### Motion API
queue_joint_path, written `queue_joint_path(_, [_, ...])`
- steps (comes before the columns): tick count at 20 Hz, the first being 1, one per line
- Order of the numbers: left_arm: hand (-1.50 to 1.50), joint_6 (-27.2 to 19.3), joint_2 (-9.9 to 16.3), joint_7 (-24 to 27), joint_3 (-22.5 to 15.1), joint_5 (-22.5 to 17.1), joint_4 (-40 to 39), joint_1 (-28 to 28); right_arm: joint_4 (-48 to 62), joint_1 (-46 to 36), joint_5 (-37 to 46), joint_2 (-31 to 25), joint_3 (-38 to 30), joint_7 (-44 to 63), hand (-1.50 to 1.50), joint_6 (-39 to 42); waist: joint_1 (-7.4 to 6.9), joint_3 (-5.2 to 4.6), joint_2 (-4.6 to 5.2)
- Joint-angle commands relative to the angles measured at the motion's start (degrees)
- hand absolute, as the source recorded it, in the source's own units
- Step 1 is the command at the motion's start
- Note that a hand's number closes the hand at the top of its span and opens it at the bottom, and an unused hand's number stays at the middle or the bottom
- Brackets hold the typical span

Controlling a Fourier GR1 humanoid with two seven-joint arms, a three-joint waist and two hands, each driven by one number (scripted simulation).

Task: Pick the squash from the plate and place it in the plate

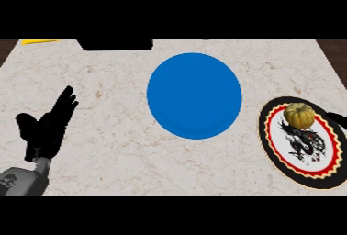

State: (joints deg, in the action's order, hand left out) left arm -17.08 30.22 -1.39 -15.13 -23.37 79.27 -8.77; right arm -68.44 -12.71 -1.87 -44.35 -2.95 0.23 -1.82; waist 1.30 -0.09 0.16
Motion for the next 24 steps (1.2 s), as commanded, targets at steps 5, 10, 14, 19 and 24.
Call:
queue_joint_path(5, [0.0,0.87,-2.09,-3.34,0.18,1.5,0.98,-1.0,-5.25,4.59,7.67,-4.6,4.6,5.44,-1.5,5.37,-1.15,0.06,-0.27])
queue_joint_path(10, [0.0,3.05,-3.82,-2.31,1.76,2.63,-0.58,-1.22,-9.41,2.62,9.44,-7.63,3.63,13.05,-1.5,11.22,-1.31,0.07,-0.22])
queue_joint_path(14, [0.0,3.64,-4.02,-3.76,2.31,3.84,-0.94,-3.03,-6.86,-1.92,11.05,-7.02,6.29,17.28,-1.5,16.93,-1.68,0.08,-0.09])
queue_joint_path(19, [0.0,5.38,-5.32,-2.79,3.92,3.91,-6.22,-5.68,-7.14,-7.43,12.48,-3.9,11.18,28.23,-1.5,22.82,-1.82,0.04,0.12])
queue_joint_path(24, [0.0,2.73,-6.62,-3.92,2.04,6.87,2.58,0.63,-3.05,-9.27,18.68,-4.24,12.77,27.87,-1.5,26.01,-2.38,0.11,-0.13])
